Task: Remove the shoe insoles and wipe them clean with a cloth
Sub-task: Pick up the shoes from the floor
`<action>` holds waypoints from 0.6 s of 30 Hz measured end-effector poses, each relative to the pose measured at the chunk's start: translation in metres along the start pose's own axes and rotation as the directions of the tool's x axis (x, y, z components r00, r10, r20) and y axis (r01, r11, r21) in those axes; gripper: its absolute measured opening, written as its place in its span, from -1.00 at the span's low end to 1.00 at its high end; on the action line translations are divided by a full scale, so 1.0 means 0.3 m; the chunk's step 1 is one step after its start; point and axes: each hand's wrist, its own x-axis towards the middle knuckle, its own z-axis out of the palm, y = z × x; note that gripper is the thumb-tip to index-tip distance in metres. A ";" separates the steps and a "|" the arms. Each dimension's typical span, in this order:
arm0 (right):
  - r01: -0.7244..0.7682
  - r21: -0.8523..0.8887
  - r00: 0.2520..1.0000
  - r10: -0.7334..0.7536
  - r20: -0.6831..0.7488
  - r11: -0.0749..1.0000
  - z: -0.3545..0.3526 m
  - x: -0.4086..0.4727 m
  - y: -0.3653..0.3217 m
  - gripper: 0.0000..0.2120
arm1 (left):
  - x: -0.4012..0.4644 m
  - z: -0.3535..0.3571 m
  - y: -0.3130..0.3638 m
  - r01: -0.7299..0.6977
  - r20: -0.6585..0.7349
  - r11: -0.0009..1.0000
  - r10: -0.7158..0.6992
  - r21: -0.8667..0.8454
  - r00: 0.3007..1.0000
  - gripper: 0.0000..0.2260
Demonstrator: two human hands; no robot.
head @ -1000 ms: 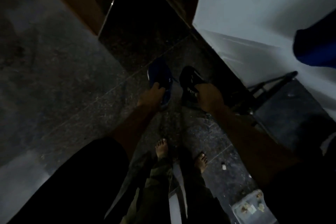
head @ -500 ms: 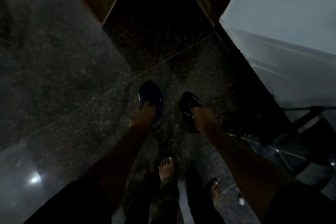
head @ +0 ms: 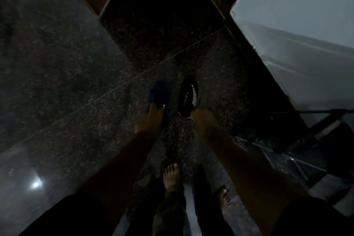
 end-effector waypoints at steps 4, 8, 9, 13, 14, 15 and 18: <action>-0.008 0.038 1.000 0.009 -0.024 0.999 -0.008 -0.064 0.046 -0.73 | -0.026 -0.003 0.068 -0.050 -0.037 0.999 0.050 0.000 0.998 -0.63; 0.058 0.140 0.996 -0.049 -0.070 0.989 0.037 -0.153 0.166 -0.68 | -0.083 -0.034 0.176 -0.091 -0.064 0.996 0.091 0.008 0.994 -0.66; 0.049 0.097 0.995 -0.039 -0.094 0.994 0.045 -0.186 0.190 -0.77 | -0.097 -0.044 0.202 -0.099 -0.078 0.995 0.101 0.024 0.992 -0.67; 0.011 0.125 0.970 0.020 -0.241 0.992 -0.141 -0.326 0.244 -0.64 | -0.178 -0.129 0.363 -0.207 -0.108 0.977 0.212 0.057 0.971 -0.61; -0.042 0.095 0.948 0.069 -0.309 0.995 -0.198 -0.370 0.247 -0.56 | -0.201 -0.154 0.409 -0.231 -0.098 0.972 0.234 0.043 0.967 -0.60; -0.082 0.044 0.933 0.093 -0.349 0.996 -0.254 -0.425 0.264 -0.55 | -0.238 -0.188 0.465 -0.260 -0.097 0.965 0.262 0.033 0.960 -0.60; -0.178 0.210 0.936 0.231 -0.266 0.961 -0.410 -0.581 0.340 -0.70 | -0.376 -0.265 0.649 -0.397 -0.160 0.918 0.392 0.001 0.906 -0.62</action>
